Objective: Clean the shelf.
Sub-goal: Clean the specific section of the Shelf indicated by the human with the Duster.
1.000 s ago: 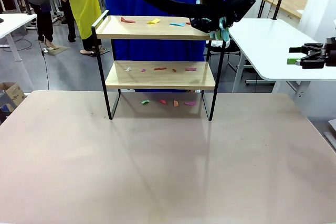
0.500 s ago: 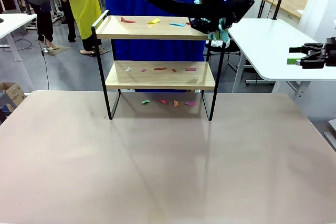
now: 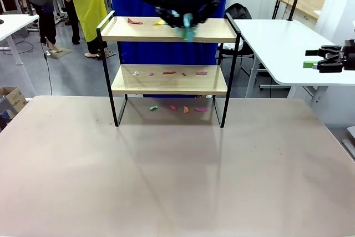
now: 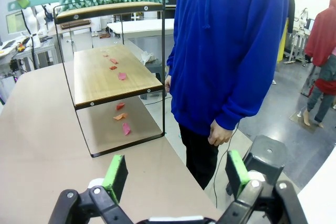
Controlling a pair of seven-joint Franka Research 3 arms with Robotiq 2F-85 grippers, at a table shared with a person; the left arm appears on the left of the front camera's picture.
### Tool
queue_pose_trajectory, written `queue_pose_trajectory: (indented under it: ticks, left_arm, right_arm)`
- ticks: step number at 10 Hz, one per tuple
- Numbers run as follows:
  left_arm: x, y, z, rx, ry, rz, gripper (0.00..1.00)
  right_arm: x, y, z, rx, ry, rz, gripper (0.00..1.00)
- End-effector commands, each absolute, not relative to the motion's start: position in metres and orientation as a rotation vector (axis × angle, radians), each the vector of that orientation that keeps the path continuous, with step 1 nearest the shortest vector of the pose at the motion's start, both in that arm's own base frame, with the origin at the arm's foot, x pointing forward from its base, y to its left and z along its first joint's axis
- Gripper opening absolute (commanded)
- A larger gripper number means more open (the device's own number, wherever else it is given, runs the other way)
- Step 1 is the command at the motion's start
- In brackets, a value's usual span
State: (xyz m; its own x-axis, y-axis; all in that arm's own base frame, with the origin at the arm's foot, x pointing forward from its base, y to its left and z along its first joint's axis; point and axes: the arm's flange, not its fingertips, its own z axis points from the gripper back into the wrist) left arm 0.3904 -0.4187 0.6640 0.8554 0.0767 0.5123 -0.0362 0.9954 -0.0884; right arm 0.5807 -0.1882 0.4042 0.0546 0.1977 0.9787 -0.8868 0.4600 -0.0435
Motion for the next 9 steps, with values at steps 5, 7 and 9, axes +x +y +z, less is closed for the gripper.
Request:
queue_pose_trajectory:
  ticks: [5, 7, 9]
  left_arm:
    - [0.379, -0.273, 0.663, 0.286, -0.486, 0.006, 0.13]
    - [0.365, -0.254, 0.664, 0.334, -0.521, -0.019, 0.13]
    - [0.377, -0.266, 0.669, 0.296, -0.479, -0.004, 0.13]
  right_arm:
    - [0.58, -0.186, 0.407, 0.711, -1.25, 0.941, 1.0]
    - [0.58, -0.186, 0.407, 0.711, -1.25, 0.941, 1.0]
    - [0.58, -0.186, 0.407, 0.711, -1.25, 0.941, 1.0]
